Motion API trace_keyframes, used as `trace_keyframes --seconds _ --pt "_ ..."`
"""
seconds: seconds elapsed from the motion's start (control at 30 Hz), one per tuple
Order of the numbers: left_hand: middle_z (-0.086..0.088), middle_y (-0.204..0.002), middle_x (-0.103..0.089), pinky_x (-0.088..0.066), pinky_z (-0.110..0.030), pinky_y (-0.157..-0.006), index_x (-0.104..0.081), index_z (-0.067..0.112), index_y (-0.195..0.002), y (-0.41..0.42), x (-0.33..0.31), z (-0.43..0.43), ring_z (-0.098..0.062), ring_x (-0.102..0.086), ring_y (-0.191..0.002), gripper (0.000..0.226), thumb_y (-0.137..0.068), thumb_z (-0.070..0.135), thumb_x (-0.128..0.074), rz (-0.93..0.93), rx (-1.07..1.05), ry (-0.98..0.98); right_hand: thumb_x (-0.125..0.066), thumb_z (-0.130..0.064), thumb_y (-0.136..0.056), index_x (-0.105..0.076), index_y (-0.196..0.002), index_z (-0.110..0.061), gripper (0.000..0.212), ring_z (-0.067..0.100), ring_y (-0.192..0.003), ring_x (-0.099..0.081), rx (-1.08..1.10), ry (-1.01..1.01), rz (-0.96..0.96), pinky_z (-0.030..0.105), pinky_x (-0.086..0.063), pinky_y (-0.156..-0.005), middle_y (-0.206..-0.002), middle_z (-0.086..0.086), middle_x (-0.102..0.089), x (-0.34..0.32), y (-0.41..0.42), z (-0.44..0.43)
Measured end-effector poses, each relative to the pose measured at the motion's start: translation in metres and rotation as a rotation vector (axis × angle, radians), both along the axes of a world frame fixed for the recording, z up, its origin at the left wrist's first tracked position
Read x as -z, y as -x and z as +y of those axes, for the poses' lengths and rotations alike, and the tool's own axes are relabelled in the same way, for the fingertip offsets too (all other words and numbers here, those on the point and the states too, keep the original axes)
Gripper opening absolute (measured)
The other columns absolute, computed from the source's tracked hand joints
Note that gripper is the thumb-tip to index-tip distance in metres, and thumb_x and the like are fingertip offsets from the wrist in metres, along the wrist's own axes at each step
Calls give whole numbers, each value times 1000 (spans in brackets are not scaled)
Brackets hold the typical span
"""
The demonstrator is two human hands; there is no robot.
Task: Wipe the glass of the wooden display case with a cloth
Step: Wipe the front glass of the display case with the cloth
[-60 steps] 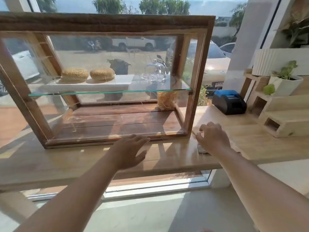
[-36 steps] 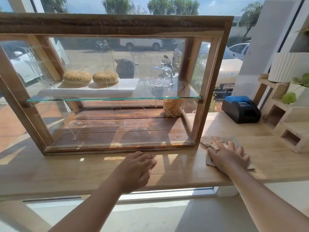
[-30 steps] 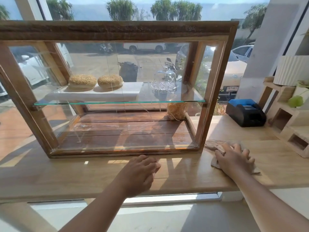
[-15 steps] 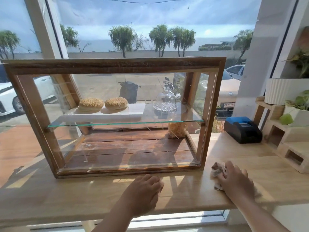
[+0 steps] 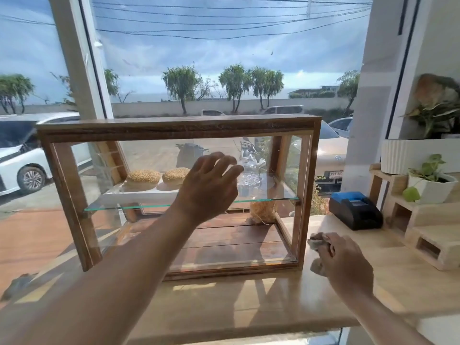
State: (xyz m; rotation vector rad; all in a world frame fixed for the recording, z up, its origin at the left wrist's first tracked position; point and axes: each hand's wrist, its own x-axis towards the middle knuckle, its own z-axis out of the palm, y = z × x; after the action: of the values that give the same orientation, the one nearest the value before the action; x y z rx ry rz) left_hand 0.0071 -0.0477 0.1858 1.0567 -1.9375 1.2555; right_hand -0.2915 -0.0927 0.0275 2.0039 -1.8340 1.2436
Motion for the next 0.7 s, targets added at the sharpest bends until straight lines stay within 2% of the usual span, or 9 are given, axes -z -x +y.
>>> trace_keyframes --seconds 0.13,0.23,0.3,0.4,0.57,0.7 --pt "-13 -117 -58 -40 -45 -88 -59 7 -112 -12 -60 -5 -33 -47 -108 31 -87 24 -52 63 -133 92 -54 -35 -90 -62 -105 -10 30 25 -78 -58 -51 299 -89 36 -53 -55 -88 8 -61 -70 -19 -5" --pt "-15 -121 -55 -39 -47 -87 -51 7 -122 -27 -86 -7 -35 -49 -109 42 -92 36 -42 87 -254 -45 -57 -29 -92 -59 -110 -9 27 27 -85 -58 -125 493 -85 36 -53 -62 -97 13 -62 -122 -43 -8" --pt "-15 -120 -58 -42 -48 -84 -47 10 -128 -37 -94 -8 -35 -54 -106 46 -96 42 -39 139 -277 -176 -61 -27 -91 -58 -111 -11 26 27 -89 -58 -155 582 -7 36 -53 -65 -103 13 -62 -150 -59 -11" --pt "-9 -116 -64 -46 -45 -85 -48 18 -130 -54 -102 -8 -31 -60 -100 55 -94 58 -39 167 -318 -282 -58 -29 -91 -59 -107 -15 21 27 -89 -58 -195 705 114 37 -53 -61 -98 8 -61 -179 -80 -17" --pt "-2 -113 -68 -48 -41 -84 -48 32 -130 -74 -102 -12 -27 -64 -97 66 -84 76 -34 120 -330 -253 -56 -36 -93 -63 -100 -17 22 26 -79 -54 -199 826 291 37 -51 -58 -88 7 -55 -197 -94 -34" --pt "0 -103 -70 -47 -40 -77 -53 30 -123 -79 -92 -18 -29 -67 -87 58 -83 72 -44 105 -303 -112 -68 -39 -88 -58 -108 -19 30 27 -81 -54 -167 788 420 38 -52 -59 -92 9 -55 -187 -93 -50"
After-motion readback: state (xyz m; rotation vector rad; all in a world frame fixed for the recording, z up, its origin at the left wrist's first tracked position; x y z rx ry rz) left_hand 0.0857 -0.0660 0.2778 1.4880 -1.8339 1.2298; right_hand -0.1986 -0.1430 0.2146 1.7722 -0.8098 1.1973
